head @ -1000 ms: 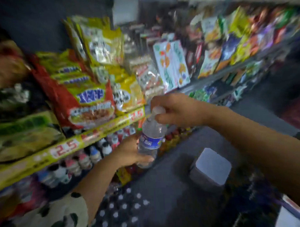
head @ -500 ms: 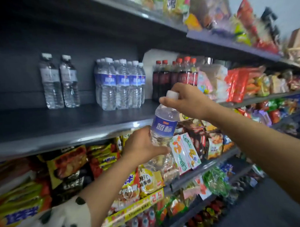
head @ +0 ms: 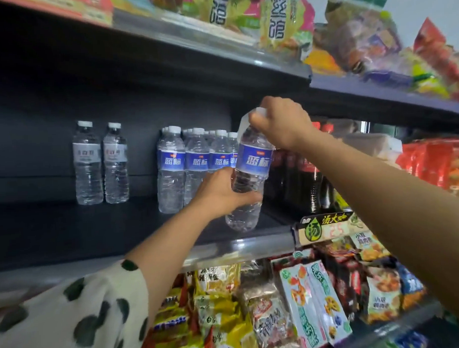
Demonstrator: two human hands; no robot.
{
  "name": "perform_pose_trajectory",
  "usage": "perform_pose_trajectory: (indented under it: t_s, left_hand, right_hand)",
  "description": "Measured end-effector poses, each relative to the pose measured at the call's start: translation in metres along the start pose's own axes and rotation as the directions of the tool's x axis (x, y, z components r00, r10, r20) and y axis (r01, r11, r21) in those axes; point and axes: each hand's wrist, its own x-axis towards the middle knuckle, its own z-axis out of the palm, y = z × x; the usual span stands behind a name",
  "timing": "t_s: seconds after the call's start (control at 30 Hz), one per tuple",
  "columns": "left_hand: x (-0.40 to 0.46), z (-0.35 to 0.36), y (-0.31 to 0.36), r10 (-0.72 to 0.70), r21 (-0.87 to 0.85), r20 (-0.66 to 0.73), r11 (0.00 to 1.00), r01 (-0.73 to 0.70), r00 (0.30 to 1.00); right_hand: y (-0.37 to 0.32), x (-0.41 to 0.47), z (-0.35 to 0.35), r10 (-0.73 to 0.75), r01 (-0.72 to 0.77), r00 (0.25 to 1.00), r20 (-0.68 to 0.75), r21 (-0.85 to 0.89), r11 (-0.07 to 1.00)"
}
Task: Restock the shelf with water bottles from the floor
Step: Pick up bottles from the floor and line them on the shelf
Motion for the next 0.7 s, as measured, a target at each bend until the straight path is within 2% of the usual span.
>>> perform_pose_trajectory:
  t_s: [0.1,0.33,0.43,0.57,0.7]
  left_hand:
    - [0.041,0.029,-0.015,-0.04,-0.037,-0.009,0.999,0.039,0.999]
    - [0.102,0.066,-0.042,-0.195,0.118,-0.119,0.971,0.209,0.974]
    - [0.111,0.064,-0.048,-0.259,0.126,-0.197,0.95,0.286,0.946]
    - [0.116,0.061,-0.056,-0.307,0.218,-0.33,0.895,0.389,0.893]
    - [0.121,0.061,-0.063,-0.292,0.316,-0.404,0.845,0.432,0.867]
  right_hand:
    - [0.03,0.033,0.036,-0.061,0.06,0.997,0.049,0.014,0.998]
    - [0.074,0.089,0.115,-0.196,0.192,0.964,0.179,0.041,0.981]
    - [0.08,0.102,0.133,-0.221,0.21,0.955,0.197,0.077,0.975]
    - [0.082,0.108,0.151,-0.254,0.231,0.947,0.196,0.133,0.964]
    - [0.082,0.115,0.168,-0.258,0.241,0.953,0.156,0.121,0.963]
